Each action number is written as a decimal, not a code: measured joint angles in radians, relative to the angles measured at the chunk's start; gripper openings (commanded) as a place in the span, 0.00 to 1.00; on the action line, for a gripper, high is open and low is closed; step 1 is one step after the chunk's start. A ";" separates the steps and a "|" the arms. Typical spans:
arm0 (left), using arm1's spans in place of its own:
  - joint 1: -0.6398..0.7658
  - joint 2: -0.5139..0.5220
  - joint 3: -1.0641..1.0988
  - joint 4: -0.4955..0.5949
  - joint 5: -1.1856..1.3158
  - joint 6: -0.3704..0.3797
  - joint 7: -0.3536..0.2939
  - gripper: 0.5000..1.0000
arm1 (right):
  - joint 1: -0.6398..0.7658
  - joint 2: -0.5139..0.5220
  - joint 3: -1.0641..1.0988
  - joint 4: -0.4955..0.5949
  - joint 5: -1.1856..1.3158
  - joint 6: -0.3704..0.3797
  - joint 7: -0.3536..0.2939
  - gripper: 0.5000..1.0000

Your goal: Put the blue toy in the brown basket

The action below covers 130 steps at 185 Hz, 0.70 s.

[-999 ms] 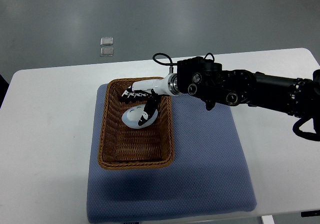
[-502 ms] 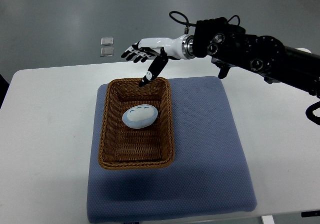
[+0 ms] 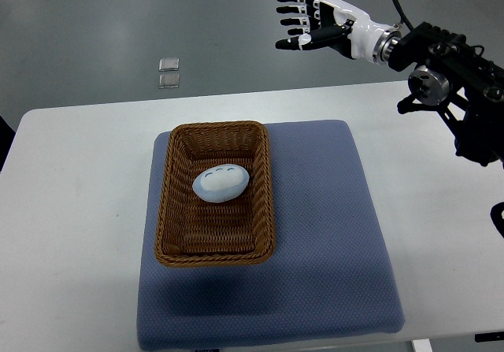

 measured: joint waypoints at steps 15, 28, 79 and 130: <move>0.000 0.000 0.000 0.000 0.000 0.000 0.000 1.00 | -0.040 0.012 0.052 -0.024 0.091 -0.005 0.000 0.82; 0.000 0.000 0.000 0.000 0.000 0.000 0.000 1.00 | -0.062 0.024 0.069 -0.050 0.196 -0.013 -0.001 0.82; 0.000 0.000 0.000 0.000 0.000 0.000 0.000 1.00 | -0.102 0.065 0.076 -0.135 0.547 -0.027 0.000 0.82; 0.000 0.000 0.000 0.000 0.000 0.001 0.000 1.00 | -0.162 0.114 0.081 -0.140 0.582 -0.018 0.032 0.82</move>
